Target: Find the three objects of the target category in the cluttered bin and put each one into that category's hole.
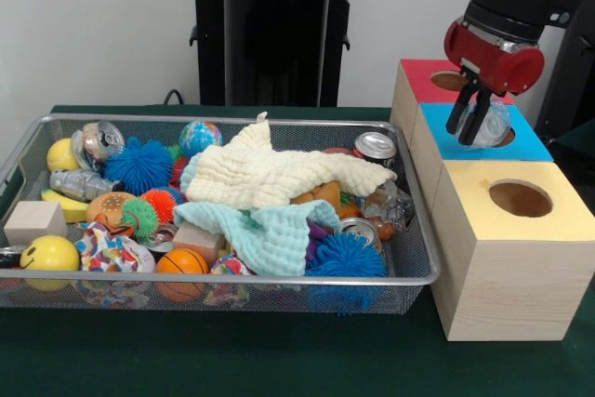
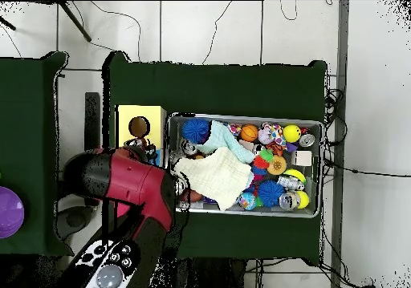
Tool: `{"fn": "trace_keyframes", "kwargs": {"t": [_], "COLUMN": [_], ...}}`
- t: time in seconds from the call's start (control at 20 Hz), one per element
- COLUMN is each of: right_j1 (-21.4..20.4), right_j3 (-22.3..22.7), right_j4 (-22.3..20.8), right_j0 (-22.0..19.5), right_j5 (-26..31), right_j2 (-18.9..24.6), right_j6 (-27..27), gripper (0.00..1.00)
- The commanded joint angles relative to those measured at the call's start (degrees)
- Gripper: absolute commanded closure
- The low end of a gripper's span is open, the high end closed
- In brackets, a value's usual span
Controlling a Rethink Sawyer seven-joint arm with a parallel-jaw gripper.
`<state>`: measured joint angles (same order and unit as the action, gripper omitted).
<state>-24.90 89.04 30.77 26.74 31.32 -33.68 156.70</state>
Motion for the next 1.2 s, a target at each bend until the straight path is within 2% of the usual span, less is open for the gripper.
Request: {"fn": "trace_keyframes", "kwargs": {"t": [0.05,0.5,0.8,1.1,1.2], "right_j1": [3.1,3.3,5.2,2.0,1.4], "right_j3": [5.8,5.9,5.1,8.8,9.5], "right_j4": [-2.5,-1.6,-1.4,-1.3,-1.6], "right_j0": [-0.7,-0.1,2.2,0.2,0.8], "right_j5": [-5.9,-7.8,-10.5,-13.5,-12.6], "right_j2": [9.6,10.4,9.1,12.2,11.7], "right_j6": [3.7,5.3,7.4,5.2,5.2], "gripper": [1.00,1.00,1.00,1.00,1.00]}}
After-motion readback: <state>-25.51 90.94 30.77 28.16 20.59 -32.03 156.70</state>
